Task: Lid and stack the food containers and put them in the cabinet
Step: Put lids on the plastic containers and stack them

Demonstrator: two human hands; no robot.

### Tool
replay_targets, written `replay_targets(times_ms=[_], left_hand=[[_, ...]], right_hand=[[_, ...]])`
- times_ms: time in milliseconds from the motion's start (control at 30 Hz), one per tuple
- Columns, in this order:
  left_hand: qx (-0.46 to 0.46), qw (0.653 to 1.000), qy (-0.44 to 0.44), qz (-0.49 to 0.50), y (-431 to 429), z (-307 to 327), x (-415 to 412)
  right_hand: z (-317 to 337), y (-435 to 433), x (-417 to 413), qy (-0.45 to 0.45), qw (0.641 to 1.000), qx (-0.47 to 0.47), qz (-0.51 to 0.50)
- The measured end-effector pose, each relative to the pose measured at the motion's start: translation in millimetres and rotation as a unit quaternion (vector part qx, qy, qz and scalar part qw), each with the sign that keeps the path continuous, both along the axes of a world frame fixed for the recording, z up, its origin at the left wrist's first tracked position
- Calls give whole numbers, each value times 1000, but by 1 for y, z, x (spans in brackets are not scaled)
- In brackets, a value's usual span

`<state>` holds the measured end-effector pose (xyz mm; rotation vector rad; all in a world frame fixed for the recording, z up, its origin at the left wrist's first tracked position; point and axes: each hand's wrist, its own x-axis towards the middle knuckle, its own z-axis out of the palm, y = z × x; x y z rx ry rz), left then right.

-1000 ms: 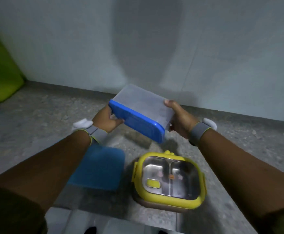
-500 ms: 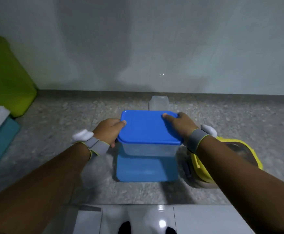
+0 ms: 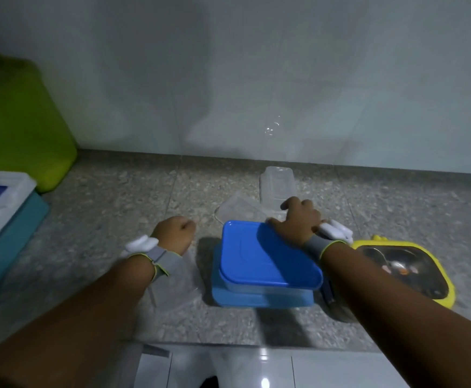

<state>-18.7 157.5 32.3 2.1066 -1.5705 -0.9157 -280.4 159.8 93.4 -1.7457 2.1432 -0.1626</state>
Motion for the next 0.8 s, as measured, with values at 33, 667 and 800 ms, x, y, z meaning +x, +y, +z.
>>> replay_targets(times_ms=[33,667,800], left_hand=[[8,998,-59,12,-5,-7,6],[123,982,-134,50,-41,-16,32],[-40,991,-91,84,-91,36,18]], right_hand=[[3,0,8,6,1000,1,16],[13,-36,64,15,997,27,74],[29,-50,47,-56,998,11,24]])
